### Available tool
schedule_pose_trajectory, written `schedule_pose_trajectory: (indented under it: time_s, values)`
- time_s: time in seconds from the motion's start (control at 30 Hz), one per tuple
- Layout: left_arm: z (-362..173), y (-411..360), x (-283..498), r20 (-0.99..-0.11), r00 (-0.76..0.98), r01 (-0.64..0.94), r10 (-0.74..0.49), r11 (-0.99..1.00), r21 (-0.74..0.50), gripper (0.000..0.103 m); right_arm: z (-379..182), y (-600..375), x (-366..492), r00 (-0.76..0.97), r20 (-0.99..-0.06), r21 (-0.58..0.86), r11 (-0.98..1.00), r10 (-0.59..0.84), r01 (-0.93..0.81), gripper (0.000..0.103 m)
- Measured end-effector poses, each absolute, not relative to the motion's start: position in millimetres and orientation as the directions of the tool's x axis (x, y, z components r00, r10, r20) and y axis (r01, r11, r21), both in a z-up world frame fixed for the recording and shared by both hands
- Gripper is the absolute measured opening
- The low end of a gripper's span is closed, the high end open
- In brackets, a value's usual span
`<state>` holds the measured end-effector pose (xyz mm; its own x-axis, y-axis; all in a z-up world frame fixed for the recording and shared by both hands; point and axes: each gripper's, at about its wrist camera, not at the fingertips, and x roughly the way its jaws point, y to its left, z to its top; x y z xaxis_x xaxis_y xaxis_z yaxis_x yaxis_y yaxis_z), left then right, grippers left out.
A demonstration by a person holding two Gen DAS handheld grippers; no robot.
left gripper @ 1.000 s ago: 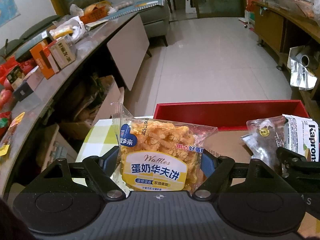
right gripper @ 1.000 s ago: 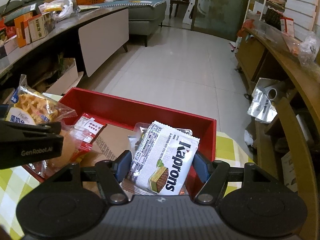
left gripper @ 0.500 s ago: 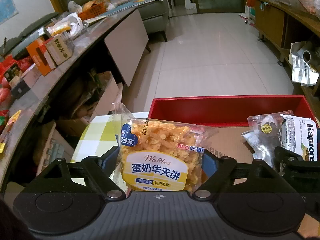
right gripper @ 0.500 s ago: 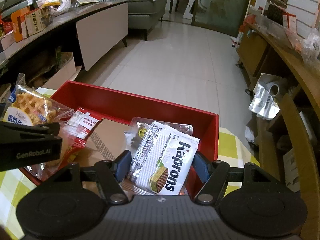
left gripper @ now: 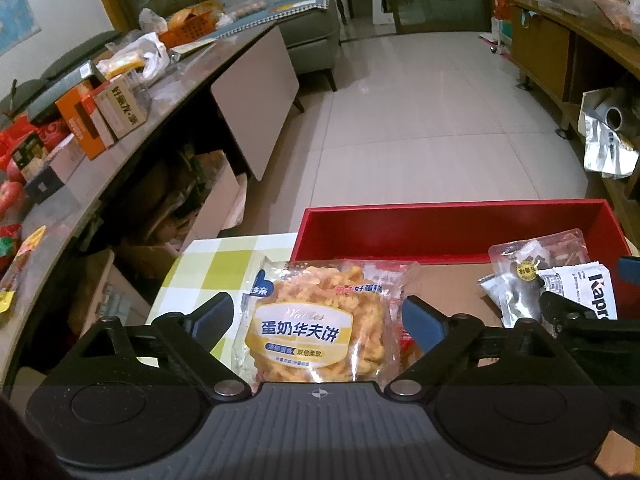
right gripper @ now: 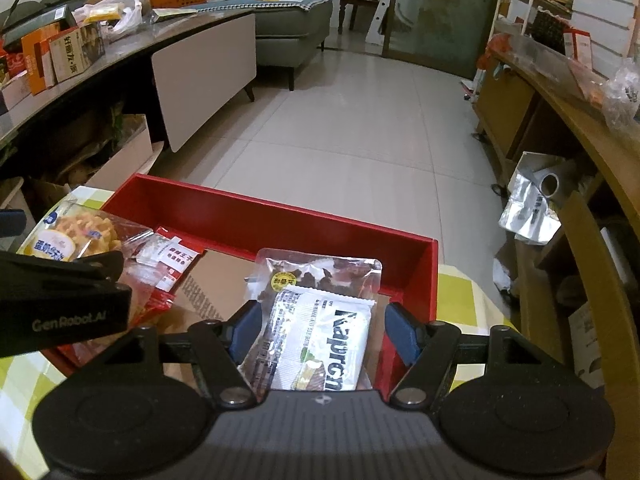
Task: Organize snacks
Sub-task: 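Lower both packets into the red box and open both tools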
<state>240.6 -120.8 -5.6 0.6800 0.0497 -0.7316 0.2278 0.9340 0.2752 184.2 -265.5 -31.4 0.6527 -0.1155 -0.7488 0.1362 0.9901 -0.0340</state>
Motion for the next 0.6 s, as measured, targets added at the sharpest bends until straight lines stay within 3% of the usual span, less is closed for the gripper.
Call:
schedule_pose_trajectory:
  time_s: [0.3, 0.5, 0.6]
  values:
    - [-4, -120, 240, -0.731, 0.681, 0.228, 0.044, 0.936, 0.268, 0.095, -27, -267, 185, 0.665, -0.74, -0.004, 0.989, -0.1, 0.145, 0.078]
    - [1, -117, 240, -0.733, 0.679, 0.222, 0.034, 0.942, 0.25, 0.094, -24, -280, 184, 0.671, -0.74, 0.19, 0.971, 0.042, 0.148, 0.078]
    - [4, -110, 244, -0.75, 0.661, 0.215, 0.012, 0.955, 0.205, 0.094, -20, -281, 183, 0.679, -0.732, 0.212, 0.965, 0.053, 0.154, 0.078]
